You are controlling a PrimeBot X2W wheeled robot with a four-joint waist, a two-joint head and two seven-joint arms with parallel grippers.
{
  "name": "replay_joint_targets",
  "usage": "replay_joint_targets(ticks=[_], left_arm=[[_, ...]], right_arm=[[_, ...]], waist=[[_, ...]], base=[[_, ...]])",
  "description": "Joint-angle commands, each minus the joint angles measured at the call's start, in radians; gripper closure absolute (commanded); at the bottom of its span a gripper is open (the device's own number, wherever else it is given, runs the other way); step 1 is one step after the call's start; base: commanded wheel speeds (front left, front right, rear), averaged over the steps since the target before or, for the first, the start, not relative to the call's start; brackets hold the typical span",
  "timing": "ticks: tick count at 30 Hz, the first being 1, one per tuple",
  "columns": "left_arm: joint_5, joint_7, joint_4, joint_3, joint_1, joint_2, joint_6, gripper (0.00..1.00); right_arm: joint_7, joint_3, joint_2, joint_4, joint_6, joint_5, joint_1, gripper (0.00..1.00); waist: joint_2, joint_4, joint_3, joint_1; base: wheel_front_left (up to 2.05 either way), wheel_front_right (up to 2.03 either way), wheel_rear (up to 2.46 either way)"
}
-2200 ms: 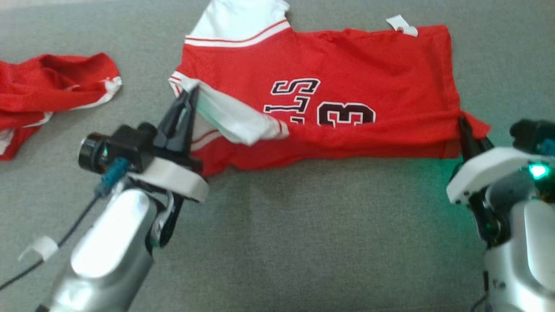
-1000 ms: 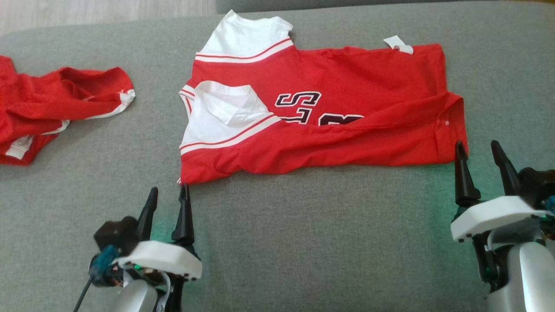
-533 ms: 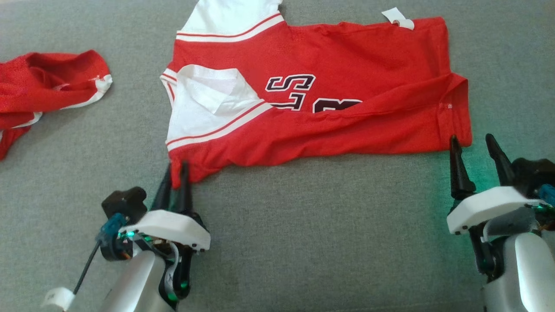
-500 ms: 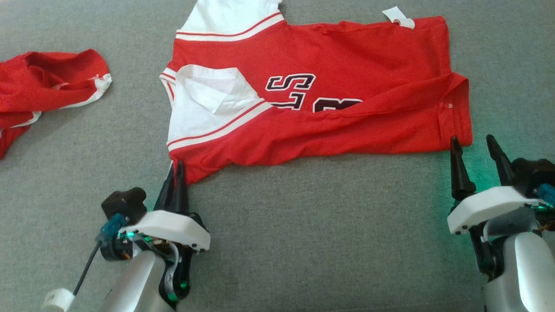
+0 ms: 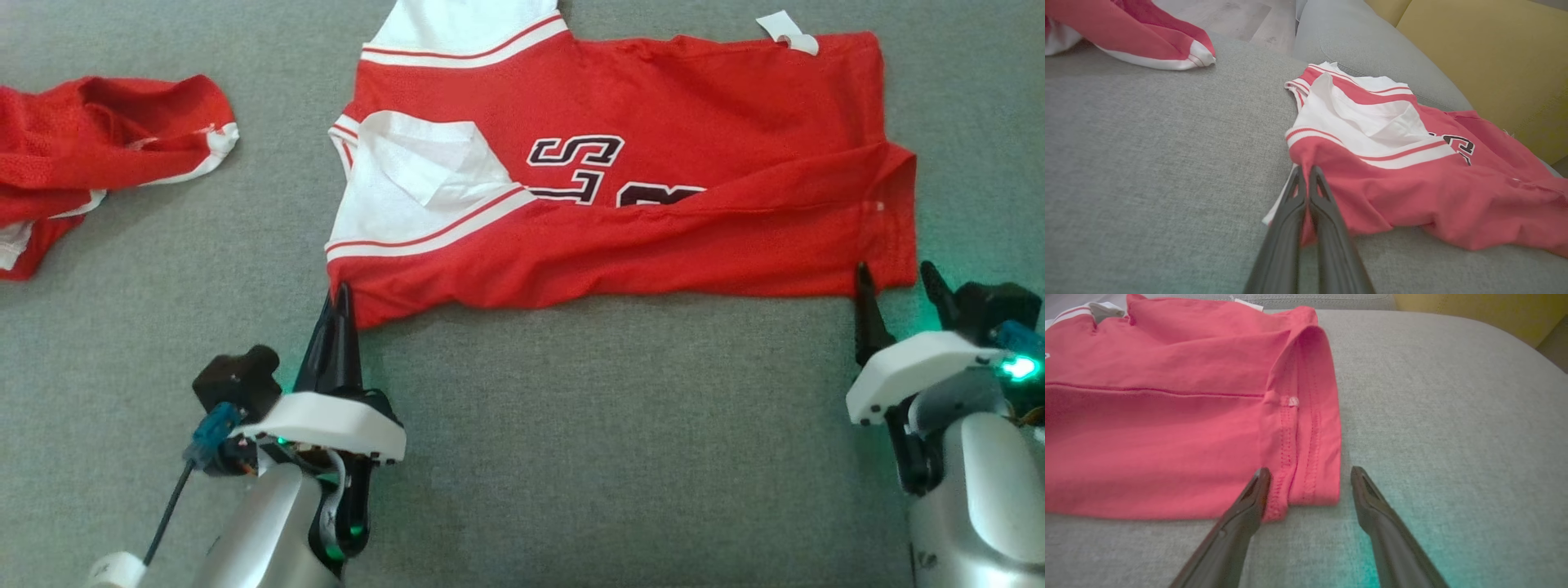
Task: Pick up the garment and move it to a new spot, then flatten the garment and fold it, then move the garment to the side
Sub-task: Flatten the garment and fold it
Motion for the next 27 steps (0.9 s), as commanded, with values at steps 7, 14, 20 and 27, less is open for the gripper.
replay_joint_targets(ticks=[7,14,20,27], left_arm=[[0.009,-0.028,-0.059,0.03,-0.003,0.017,0.012,1.0],[0.016,-0.055,-0.13,0.058,0.015,0.046,0.027,1.0],[0.023,-0.037,-0.285,0.073,0.083,0.091,0.056,1.0],[0.023,0.051,-0.409,0.023,0.245,0.126,0.087,1.0]], right_arm=[[0.016,0.005,-0.005,0.078,-0.001,0.032,-0.073,0.99],[0.017,-0.004,-0.005,0.055,-0.001,0.073,-0.107,1.0],[0.087,0.015,-0.005,-0.077,-0.001,0.126,-0.081,1.0],[0.198,-0.006,-0.005,-0.276,-0.001,0.112,0.125,1.0]], waist=[[-0.0001,0.012,-0.008,-0.0001],[-0.0001,0.018,-0.048,-0.0001],[-0.0001,0.032,-0.097,-0.0001],[-0.0001,0.048,-0.132,-0.0001]], base=[[0.0,0.0,0.0],[0.0,0.0,0.0],[0.0,0.0,0.0],[0.0,0.0,0.0]])
